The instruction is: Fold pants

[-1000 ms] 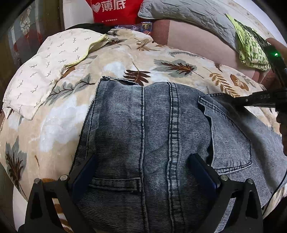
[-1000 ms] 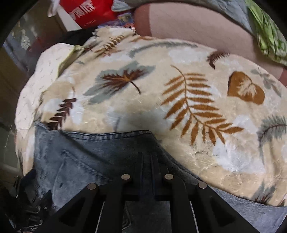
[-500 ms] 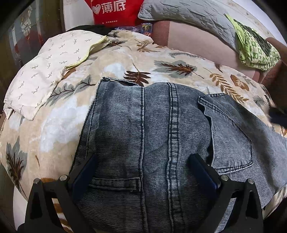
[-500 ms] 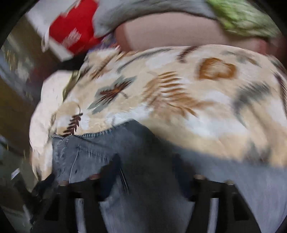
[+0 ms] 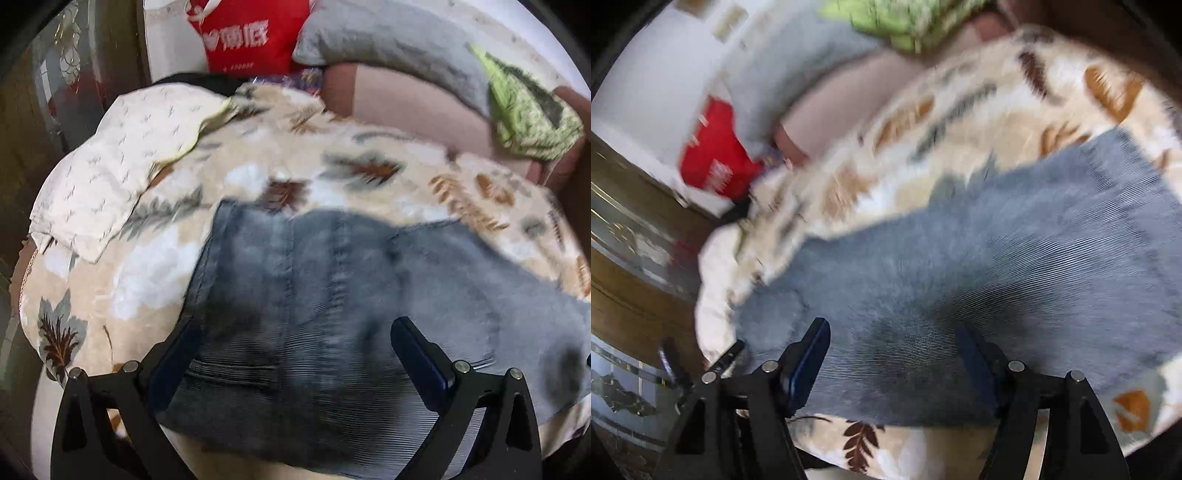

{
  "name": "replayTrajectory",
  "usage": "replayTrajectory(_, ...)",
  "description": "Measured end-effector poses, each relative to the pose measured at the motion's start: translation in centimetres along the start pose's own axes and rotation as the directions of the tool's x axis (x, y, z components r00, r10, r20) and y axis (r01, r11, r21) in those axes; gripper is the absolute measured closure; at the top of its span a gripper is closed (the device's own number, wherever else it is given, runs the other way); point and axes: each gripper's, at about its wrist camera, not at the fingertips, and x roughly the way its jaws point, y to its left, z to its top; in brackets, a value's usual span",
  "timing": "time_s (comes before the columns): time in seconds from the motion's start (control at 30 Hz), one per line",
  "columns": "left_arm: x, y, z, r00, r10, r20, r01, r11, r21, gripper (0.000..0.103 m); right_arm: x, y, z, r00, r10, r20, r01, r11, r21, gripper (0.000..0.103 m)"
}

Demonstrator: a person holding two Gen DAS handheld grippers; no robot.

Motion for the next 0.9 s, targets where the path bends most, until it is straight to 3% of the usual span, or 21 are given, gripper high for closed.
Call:
replayTrajectory(0.13, -1.8, -4.2, 0.5, 0.995, -0.095, 0.003, 0.095, 0.995, 0.024, 0.001, -4.4, -5.9, -2.6, 0.995, 0.016, 0.097, -0.039, 0.972, 0.232, 0.029)
replayTrajectory(0.17, -1.9, -5.5, 0.5, 0.993, -0.119, -0.005, 0.119, 0.992, 0.033, 0.001, -5.5, -8.6, -3.4, 0.993, 0.019, 0.116, -0.057, 0.941, 0.333, 0.029)
replayTrajectory(0.27, -1.2, -10.5, 0.0, 0.981, -0.187, -0.059, 0.191, 0.978, 0.084, 0.001, -8.2, -13.6, -4.4, 0.987, -0.025, 0.159, -0.057, 0.868, 0.493, 0.029)
replayTrajectory(0.33, -0.6, -13.9, -0.6, 0.968, -0.233, -0.092, 0.243, 0.963, 0.114, 0.001, -9.0, -15.3, -4.2, 0.985, -0.056, 0.161, -0.039, 0.847, 0.53, 0.029)
replayTrajectory(0.47, 0.7, -19.4, -1.8, 0.949, -0.274, -0.158, 0.298, 0.942, 0.152, 0.001, -9.2, -17.5, -3.2, 0.986, -0.039, 0.163, -0.064, 0.813, 0.579, 0.029)
replayTrajectory(0.53, 1.0, -20.8, -2.3, 0.945, -0.276, -0.177, 0.305, 0.939, 0.163, 0.001, -9.0, -17.9, -2.5, 0.985, -0.013, 0.17, -0.09, 0.808, 0.583, 0.029)
replayTrajectory(0.67, 1.4, -23.3, -3.0, 0.941, -0.279, -0.19, 0.314, 0.931, 0.186, 0.001, -7.2, -18.9, -1.5, 0.988, -0.022, 0.15, -0.081, 0.761, 0.643, 0.028)
replayTrajectory(0.77, 2.5, -24.7, -3.4, 0.94, -0.262, -0.217, 0.307, 0.93, 0.203, 0.001, -7.4, -19.2, -1.0, 0.986, -0.033, 0.165, -0.085, 0.751, 0.655, 0.028)
replayTrajectory(0.83, 3.5, -25.7, -4.0, 0.941, -0.238, -0.243, 0.293, 0.928, 0.228, 0.001, -7.3, -19.2, -0.6, 0.987, -0.057, 0.153, -0.054, 0.77, 0.635, 0.039)
replayTrajectory(0.87, 4.0, -26.1, -4.4, 0.945, -0.21, -0.25, 0.274, 0.927, 0.258, 0.001, -7.2, -19.2, -0.4, 0.988, -0.087, 0.128, -0.011, 0.785, 0.62, 0.068)
replayTrajectory(0.9, 4.6, -27.1, -5.1, 0.956, -0.144, -0.255, 0.226, 0.916, 0.33, 0.001, -7.0, -19.3, -0.3, 0.99, -0.092, 0.11, 0.006, 0.79, 0.612, 0.08)
